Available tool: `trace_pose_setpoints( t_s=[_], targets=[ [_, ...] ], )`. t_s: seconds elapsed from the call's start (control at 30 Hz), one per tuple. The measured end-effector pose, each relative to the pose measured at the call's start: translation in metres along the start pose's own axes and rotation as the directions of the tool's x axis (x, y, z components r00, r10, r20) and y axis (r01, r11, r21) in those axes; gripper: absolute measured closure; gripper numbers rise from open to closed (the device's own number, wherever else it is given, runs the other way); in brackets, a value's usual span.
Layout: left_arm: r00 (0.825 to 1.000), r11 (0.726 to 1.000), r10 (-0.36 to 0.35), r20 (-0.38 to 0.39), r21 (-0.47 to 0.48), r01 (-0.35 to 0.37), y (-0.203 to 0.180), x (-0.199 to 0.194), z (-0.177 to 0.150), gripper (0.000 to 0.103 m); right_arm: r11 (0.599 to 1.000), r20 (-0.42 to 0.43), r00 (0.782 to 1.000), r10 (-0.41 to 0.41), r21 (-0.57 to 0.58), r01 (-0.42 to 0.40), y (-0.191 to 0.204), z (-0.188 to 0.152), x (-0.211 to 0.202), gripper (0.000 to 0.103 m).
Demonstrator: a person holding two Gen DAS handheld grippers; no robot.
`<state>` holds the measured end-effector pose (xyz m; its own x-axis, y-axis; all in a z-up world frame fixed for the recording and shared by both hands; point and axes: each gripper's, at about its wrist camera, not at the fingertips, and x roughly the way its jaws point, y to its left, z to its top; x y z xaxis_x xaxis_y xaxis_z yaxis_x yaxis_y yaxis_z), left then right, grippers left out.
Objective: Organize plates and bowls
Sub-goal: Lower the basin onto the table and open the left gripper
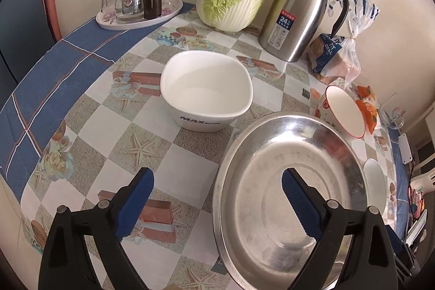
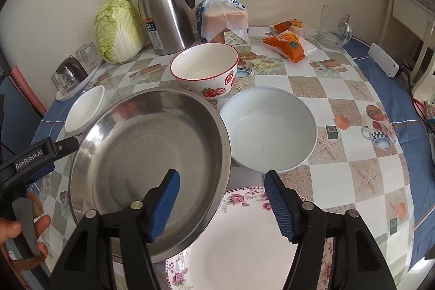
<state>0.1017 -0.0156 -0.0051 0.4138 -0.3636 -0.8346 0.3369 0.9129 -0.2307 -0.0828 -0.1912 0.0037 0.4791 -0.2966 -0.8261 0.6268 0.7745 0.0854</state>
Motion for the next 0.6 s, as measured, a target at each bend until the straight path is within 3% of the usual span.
trace_pose_setpoints(
  t_s=[0.17,0.23,0.33,0.6],
  targets=[
    [0.999,0.999,-0.022,0.034,-0.026,0.022,0.004,-0.014,-0.005,0.007,1.000,0.001,1.000,0.000,-0.013,0.000,0.000,-0.009,-0.003,0.022],
    [0.999,0.999,-0.028,0.045,-0.036,0.029,0.003,-0.020,-0.007,0.007,1.000,0.004,1.000,0.001,-0.011,-0.001,-0.001,-0.012,-0.006,0.011],
    [0.996,0.998,-0.037,0.077,-0.042,0.040,0.002,-0.029,-0.013,0.007,1.000,0.013,1.000,0.006,-0.002,-0.006,-0.003,-0.017,-0.011,0.003],
    [0.992,0.995,-0.094,0.082,-0.008,0.094,-0.016,-0.045,-0.036,0.007,1.000,0.016,1.000,0.007,0.013,-0.007,-0.011,-0.035,-0.020,0.000]
  ],
)
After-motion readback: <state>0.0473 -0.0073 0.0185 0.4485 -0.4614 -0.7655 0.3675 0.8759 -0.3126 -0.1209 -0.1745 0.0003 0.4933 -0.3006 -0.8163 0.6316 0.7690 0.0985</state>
